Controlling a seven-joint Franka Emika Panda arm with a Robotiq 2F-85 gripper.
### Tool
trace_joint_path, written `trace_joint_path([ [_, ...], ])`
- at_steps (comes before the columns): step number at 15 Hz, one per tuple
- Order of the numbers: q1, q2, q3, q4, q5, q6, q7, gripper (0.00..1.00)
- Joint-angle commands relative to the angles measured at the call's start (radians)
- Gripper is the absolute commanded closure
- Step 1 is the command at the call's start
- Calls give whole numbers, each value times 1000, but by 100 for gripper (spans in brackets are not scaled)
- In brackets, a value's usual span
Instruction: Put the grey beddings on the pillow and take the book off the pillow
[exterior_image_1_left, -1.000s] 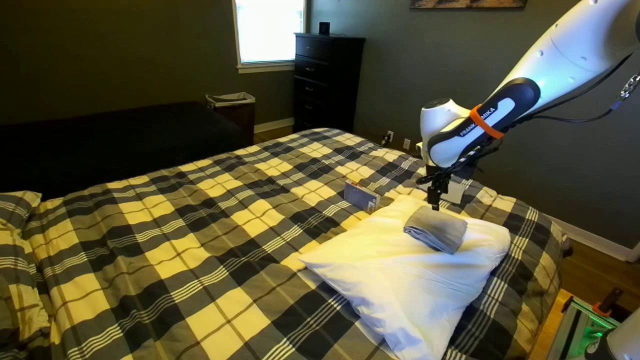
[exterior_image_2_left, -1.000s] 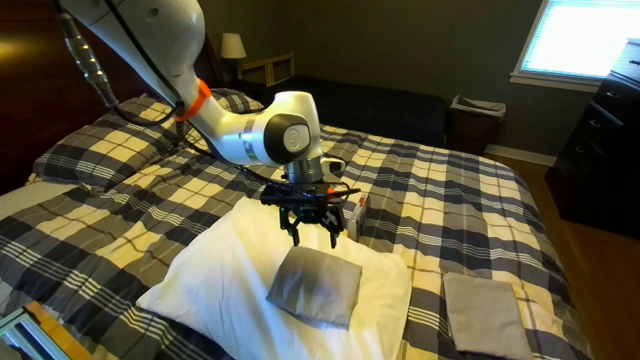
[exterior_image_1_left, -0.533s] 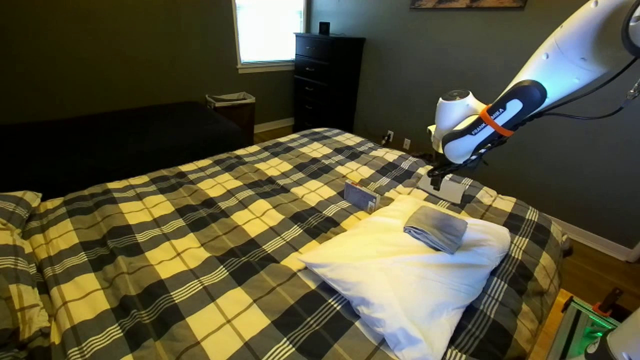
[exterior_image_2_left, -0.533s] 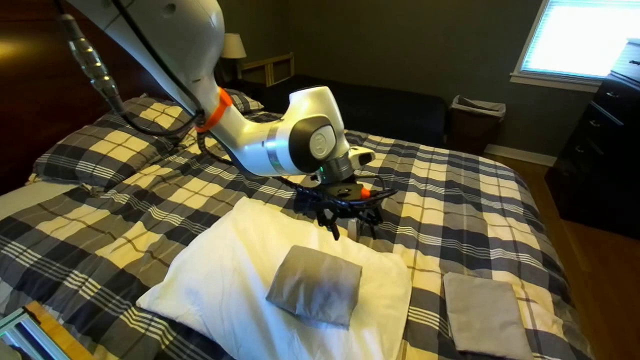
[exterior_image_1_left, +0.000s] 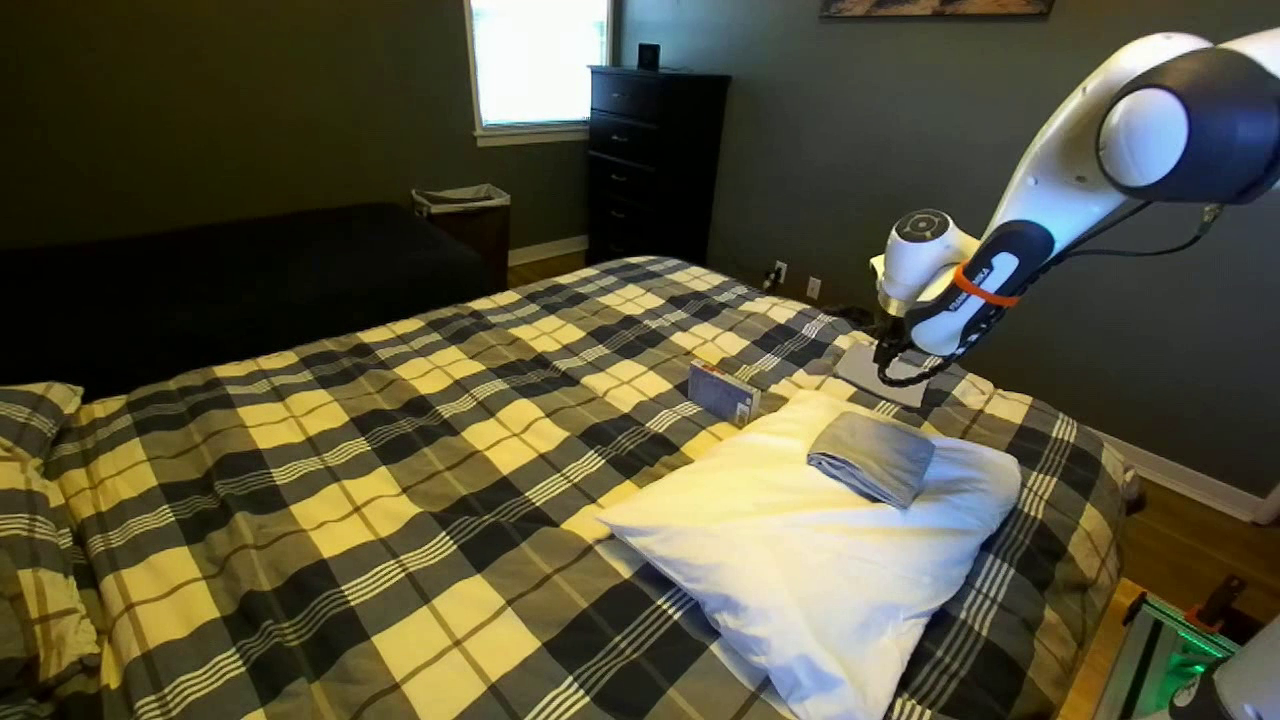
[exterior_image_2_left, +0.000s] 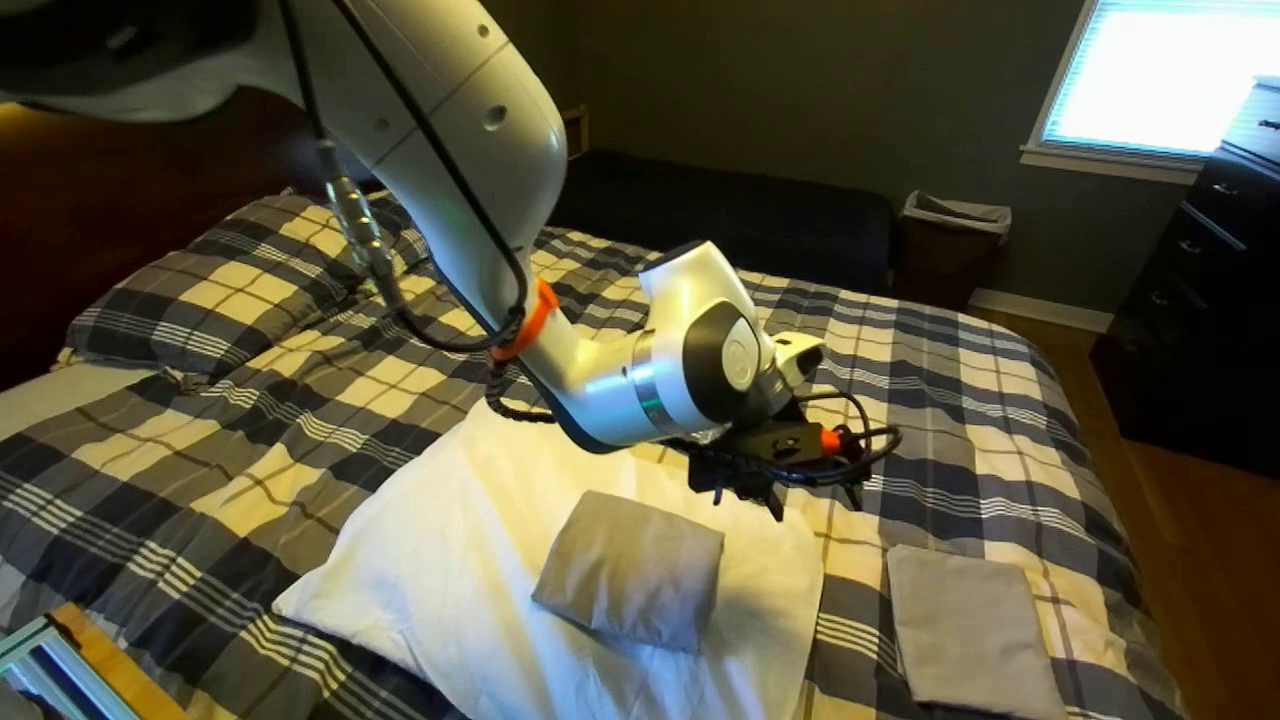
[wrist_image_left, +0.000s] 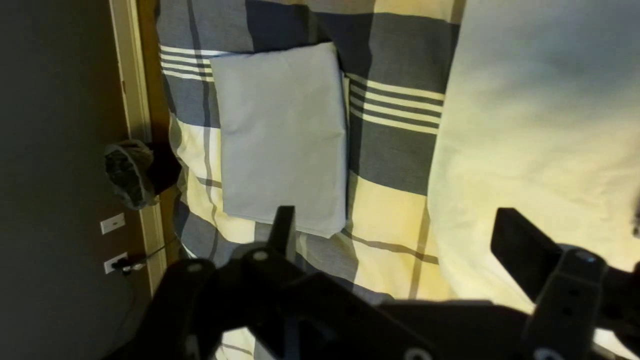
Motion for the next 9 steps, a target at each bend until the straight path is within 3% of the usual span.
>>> trace_joint_path([
  [1,-18,167,-23,157,2,17,27,0],
  [2,-22,195,-26,191,2,12,18,0],
  [3,-17,108,-13,104,6,-2,-5,0],
  [9,-20,180,-19,179,8,-1,-3,0],
])
